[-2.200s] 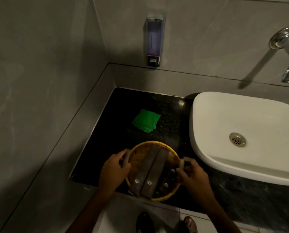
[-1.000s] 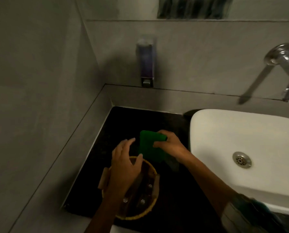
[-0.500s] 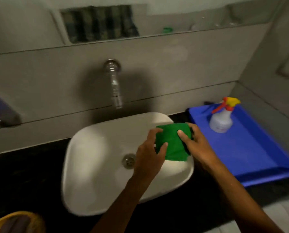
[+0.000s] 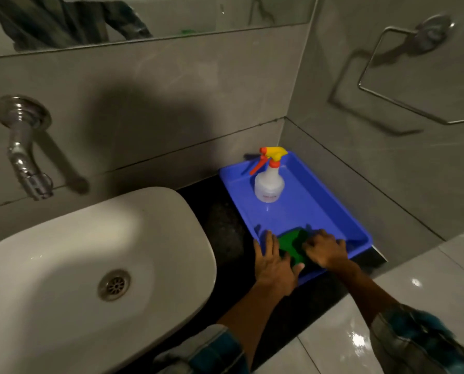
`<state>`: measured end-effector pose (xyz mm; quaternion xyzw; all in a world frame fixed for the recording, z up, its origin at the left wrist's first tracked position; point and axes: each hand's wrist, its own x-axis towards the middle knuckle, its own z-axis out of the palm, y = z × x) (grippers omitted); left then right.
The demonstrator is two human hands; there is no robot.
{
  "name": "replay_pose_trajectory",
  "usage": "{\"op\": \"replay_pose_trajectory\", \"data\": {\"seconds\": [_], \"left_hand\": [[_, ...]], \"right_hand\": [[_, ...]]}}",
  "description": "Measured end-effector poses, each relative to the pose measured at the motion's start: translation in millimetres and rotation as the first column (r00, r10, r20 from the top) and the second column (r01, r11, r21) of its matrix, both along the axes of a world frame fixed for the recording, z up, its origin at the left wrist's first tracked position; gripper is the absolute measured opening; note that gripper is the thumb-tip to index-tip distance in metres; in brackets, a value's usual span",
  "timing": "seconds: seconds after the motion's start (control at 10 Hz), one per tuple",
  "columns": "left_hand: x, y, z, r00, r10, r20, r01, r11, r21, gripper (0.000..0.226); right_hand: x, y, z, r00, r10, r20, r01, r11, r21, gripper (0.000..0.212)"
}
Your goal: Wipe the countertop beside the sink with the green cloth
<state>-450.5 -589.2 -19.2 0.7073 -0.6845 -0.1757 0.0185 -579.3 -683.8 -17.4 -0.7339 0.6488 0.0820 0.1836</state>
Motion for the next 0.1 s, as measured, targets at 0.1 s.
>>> {"op": "replay_pose_trajectory", "data": {"seconds": [0.1], "left_hand": [[8.4,4.7,-4.6,0.999,-0.033,0.024,0.038,0.978,-0.205,0.052]], "right_hand": [[-1.8,5.0,-13.5,0.994,-0.02,-0.105,0.001,0.984,-0.179,0.043]]}}
